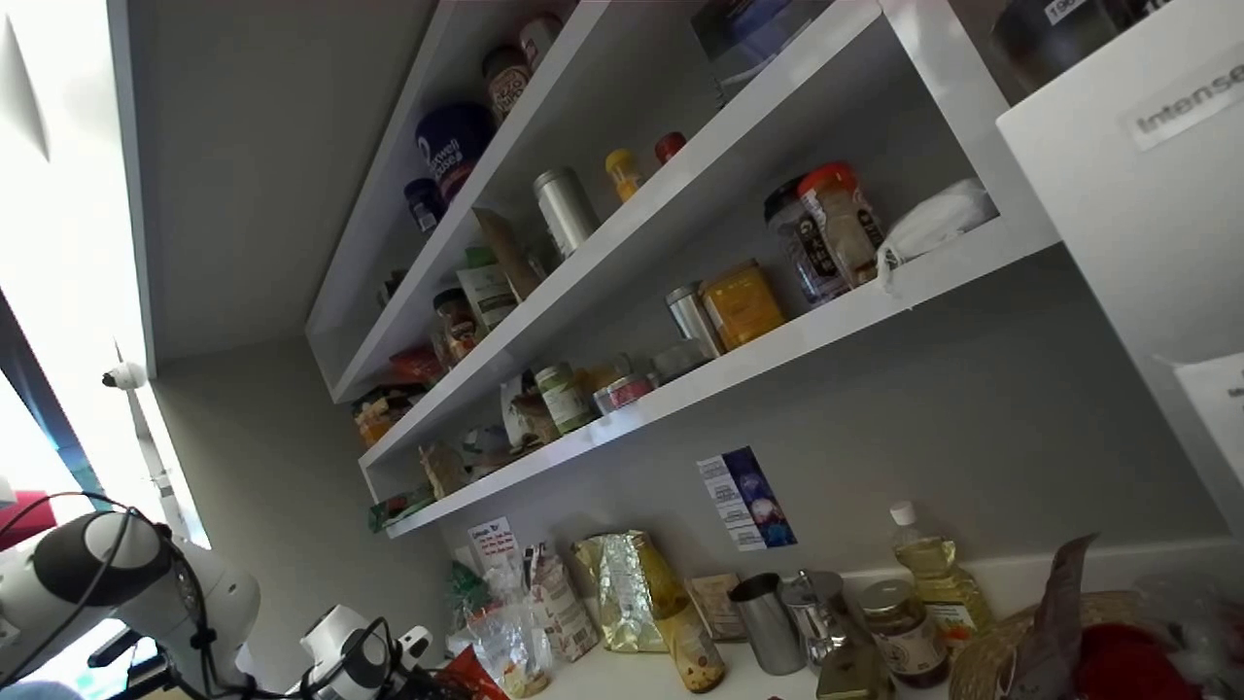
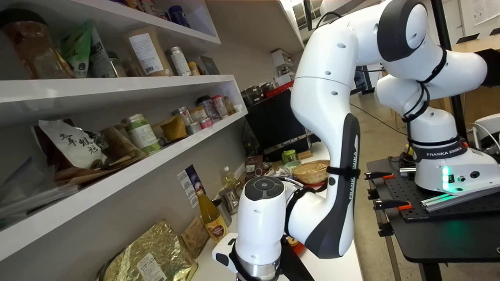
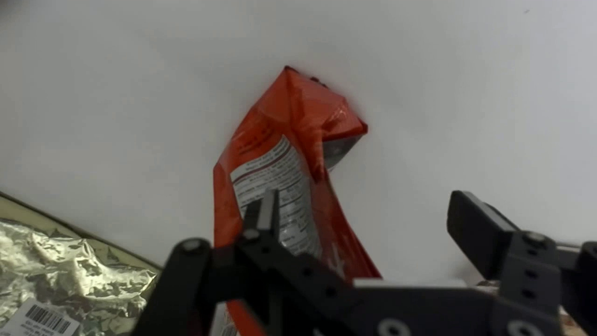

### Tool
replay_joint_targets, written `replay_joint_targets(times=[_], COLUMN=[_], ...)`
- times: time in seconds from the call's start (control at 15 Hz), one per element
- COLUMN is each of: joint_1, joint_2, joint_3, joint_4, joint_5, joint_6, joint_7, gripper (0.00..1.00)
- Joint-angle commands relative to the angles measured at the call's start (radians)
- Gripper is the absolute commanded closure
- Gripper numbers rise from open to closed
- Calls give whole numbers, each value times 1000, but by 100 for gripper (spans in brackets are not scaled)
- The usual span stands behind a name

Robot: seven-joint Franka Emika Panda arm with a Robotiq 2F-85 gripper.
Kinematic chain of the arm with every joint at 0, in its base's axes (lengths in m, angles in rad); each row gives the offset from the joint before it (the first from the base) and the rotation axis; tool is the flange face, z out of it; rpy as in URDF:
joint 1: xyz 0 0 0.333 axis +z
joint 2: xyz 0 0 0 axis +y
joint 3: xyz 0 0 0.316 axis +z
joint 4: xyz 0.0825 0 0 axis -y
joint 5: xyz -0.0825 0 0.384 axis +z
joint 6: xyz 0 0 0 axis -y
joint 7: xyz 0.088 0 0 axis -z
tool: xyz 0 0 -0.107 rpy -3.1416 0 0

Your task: Place the orange packet of coffee on the right side of the bottom shelf

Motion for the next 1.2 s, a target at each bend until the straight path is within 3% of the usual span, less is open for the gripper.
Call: replay_joint_targets(times=[0.0,0.53,0.87,1.13], joint_1=[18,14,10,15], joint_2=[56,80,7,-153], joint_3=[-38,-53,-28,25], joint_4=[66,105,53,-66], joint_5=[11,20,38,40], joint_6=[-5,-15,-59,-207], joint_7=[9,8,2,11], gripper=[40,99,99,99])
